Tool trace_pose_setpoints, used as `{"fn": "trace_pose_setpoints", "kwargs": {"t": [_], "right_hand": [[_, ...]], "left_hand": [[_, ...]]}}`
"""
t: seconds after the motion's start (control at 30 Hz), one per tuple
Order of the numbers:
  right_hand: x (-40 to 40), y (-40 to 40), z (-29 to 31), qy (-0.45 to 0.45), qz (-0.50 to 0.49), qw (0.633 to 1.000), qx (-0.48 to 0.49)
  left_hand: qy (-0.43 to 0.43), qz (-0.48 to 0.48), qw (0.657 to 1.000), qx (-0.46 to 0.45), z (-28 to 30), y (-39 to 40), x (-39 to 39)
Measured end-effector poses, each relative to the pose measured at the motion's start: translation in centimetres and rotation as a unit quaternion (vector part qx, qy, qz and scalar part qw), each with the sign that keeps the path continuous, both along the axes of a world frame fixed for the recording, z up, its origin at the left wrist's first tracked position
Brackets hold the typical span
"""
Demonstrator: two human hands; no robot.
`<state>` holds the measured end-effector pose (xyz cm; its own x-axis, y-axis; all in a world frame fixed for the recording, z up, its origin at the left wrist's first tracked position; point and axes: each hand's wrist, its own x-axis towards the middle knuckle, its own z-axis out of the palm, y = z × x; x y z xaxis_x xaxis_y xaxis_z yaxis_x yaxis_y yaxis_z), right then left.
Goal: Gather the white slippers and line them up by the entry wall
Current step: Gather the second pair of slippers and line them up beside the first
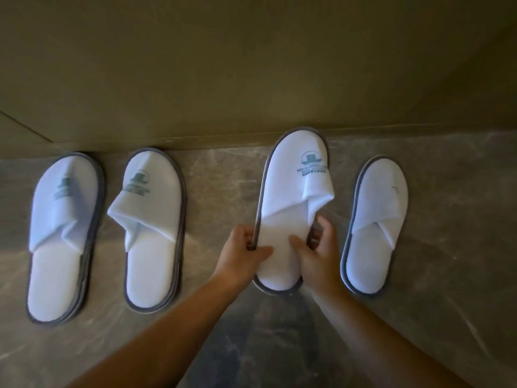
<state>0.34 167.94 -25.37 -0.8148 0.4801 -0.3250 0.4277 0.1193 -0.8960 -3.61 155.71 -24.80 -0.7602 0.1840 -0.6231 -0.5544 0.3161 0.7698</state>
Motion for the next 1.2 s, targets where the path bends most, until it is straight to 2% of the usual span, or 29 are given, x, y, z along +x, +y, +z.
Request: {"fn": "trace_pose_setpoints", "kwargs": {"t": [0.07, 0.13, 0.3, 0.43, 0.53, 0.67, 0.8, 0.97, 1.2], "right_hand": [[-0.5, -0.4, -0.1, -0.008, 0.006, 1.0, 0.006], [-0.8, -1.3, -0.7, -0.037, 0.016, 0.999, 0.004], [-1.2, -5.4, -3.0, -0.087, 0.011, 0.996, 0.024], [-1.6, -6.0, -3.7, -0.118, 0.048, 0.983, 0.134], [-1.1, -6.4, -3.5, -0.16, 0.088, 0.953, 0.243], [0.3, -8.5, -3.9, -0.213, 0.155, 0.92, 0.291], [0.4, -9.6, -4.7, -0.239, 0.194, 0.894, 0.324], [0.6, -10.1, -4.8, -0.219, 0.221, 0.893, 0.327], [0.5, -9.9, -4.6, -0.206, 0.231, 0.896, 0.318]], "left_hand": [[0.006, -0.025, 0.999, -0.02, 0.0, -1.5, -0.6], [0.049, -0.049, 0.995, -0.078, -0.1, -3.3, -1.5], [0.146, -0.112, 0.963, -0.196, -0.1, -7.5, -3.1], [0.177, -0.182, 0.932, -0.26, -1.5, -10.4, -2.1], [0.186, -0.209, 0.905, -0.32, -3.3, -12.0, -0.8], [0.164, -0.249, 0.872, -0.389, -5.6, -13.7, 0.2], [0.18, -0.26, 0.859, -0.403, -6.4, -14.7, 0.7], [0.179, -0.272, 0.852, -0.409, -6.5, -14.8, 0.6], [0.159, -0.27, 0.861, -0.401, -6.2, -14.7, 0.5]]}}
